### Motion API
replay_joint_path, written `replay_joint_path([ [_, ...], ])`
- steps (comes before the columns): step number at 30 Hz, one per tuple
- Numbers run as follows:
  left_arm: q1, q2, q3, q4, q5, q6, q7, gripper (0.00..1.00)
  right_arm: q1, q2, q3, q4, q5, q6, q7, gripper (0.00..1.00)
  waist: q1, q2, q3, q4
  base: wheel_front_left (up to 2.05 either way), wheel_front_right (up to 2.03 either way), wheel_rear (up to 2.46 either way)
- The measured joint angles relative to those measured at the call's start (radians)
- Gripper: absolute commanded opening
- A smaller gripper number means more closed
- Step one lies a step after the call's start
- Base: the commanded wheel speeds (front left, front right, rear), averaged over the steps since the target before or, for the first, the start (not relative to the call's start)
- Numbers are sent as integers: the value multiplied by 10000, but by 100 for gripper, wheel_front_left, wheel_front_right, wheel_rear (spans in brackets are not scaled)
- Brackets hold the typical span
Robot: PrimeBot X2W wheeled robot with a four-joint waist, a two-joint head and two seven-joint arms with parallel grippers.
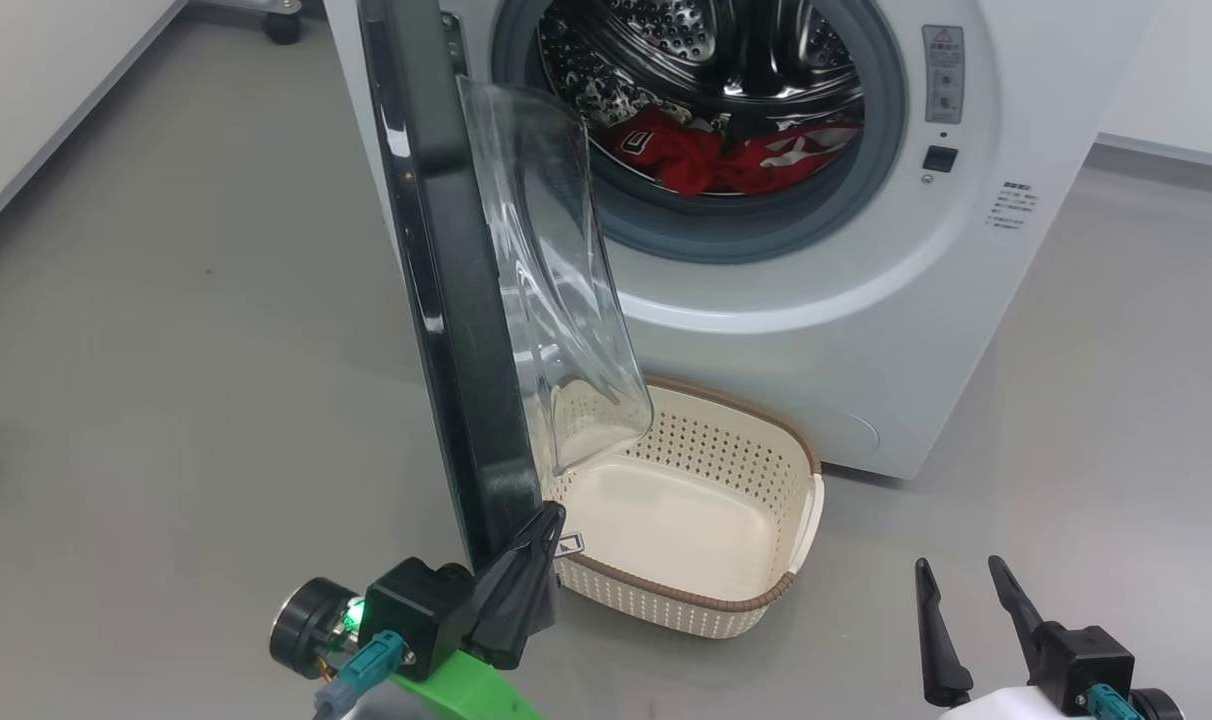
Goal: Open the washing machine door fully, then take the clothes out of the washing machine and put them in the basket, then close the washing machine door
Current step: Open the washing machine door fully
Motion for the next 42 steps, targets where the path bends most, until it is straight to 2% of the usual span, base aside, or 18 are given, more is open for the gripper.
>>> replay_joint_path([
  [7,61,-10,35,46,0,61,0,0,3,6,-2,4,-6,2,0,100,0,0,-18,326,0,0,0],
  [30,310,42,773,136,17,704,-134,0,14,88,-92,40,-19,15,0,100,0,0,-31,1393,0,0,0],
  [42,470,251,1912,222,194,1070,-359,0,-10,127,111,178,-186,102,0,100,0,0,103,1283,0,0,0],
])
